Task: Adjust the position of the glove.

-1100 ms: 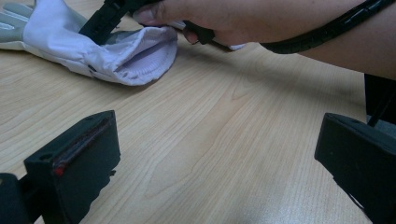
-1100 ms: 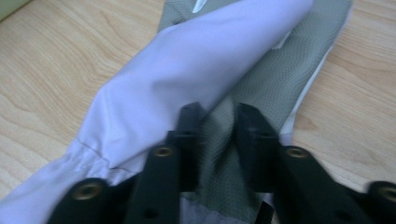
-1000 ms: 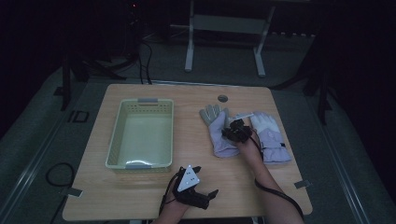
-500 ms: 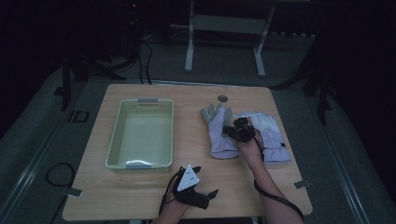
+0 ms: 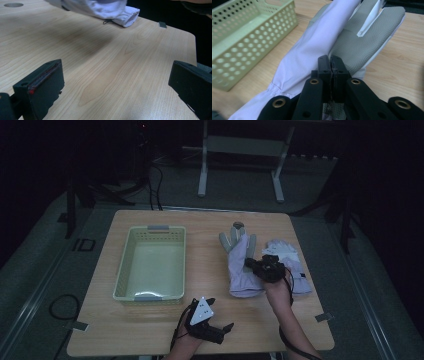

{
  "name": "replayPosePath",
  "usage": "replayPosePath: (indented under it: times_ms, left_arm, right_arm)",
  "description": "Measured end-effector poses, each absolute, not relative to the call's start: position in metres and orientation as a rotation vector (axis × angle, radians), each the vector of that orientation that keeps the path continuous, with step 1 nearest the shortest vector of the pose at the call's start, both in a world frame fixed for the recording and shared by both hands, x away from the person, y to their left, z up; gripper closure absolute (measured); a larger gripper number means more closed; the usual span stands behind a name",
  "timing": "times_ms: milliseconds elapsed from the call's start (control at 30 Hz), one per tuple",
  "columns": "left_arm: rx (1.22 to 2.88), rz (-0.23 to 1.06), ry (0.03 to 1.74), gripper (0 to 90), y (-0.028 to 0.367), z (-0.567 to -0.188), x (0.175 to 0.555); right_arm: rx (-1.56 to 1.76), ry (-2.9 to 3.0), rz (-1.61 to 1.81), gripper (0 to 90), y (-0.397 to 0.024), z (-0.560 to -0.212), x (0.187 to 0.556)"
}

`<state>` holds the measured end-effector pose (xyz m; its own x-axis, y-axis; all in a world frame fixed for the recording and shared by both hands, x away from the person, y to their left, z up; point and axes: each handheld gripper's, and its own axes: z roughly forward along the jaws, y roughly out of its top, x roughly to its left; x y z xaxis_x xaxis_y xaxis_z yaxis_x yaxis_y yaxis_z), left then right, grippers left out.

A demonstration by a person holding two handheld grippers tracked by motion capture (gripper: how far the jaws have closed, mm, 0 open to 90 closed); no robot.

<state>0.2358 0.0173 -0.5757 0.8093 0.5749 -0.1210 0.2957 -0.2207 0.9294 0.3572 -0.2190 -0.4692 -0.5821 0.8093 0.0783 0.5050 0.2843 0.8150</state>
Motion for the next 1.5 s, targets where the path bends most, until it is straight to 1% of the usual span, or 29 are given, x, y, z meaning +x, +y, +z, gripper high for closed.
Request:
replayPosePath:
  times_ms: [233,400,433,533,767,1067,1167,1267,1300,1333,1400,1500]
  left_arm:
    - [1.822,0.299,0.657,0.3,0.017,-0.576,0.235]
    - [1.822,0.298,0.657,0.3,0.017,-0.576,0.235]
    - [1.822,0.298,0.657,0.3,0.017,-0.576,0.235]
    - [1.820,0.296,0.661,0.3,0.017,-0.576,0.236]
    - [1.820,0.299,0.661,0.3,0.017,-0.576,0.235]
    - [1.817,0.296,0.663,0.3,0.017,-0.576,0.235]
    - [1.816,0.296,0.663,0.3,0.017,-0.576,0.236]
    - [1.817,0.296,0.665,0.3,0.017,-0.576,0.236]
    - [1.817,0.296,0.665,0.3,0.017,-0.576,0.236]
    - [1.817,0.296,0.665,0.3,0.017,-0.576,0.236]
    - [1.817,0.295,0.665,0.3,0.017,-0.576,0.236]
    - [1.817,0.296,0.665,0.3,0.017,-0.576,0.236]
  right_arm:
    - [1.208,2.190,1.202,87.8,-0.222,-0.472,0.339]
    - [1.243,2.187,1.184,87.8,-0.220,-0.489,0.331]
    - [1.247,2.192,1.168,87.8,-0.217,-0.496,0.331]
    - [1.249,2.202,1.153,87.8,-0.214,-0.502,0.333]
    - [1.295,2.229,1.132,87.6,-0.204,-0.525,0.349]
    - [1.363,2.221,1.111,86.2,-0.201,-0.550,0.355]
    - [1.359,2.227,1.109,85.6,-0.200,-0.551,0.355]
    - [1.350,2.225,1.109,81.0,-0.203,-0.543,0.354]
    - [1.350,2.225,1.109,81.0,-0.203,-0.543,0.354]
    - [1.341,2.222,1.132,79.1,-0.205,-0.539,0.353]
    - [1.327,2.225,1.200,72.6,-0.216,-0.526,0.353]
    - [1.288,2.214,1.157,70.5,-0.223,-0.518,0.352]
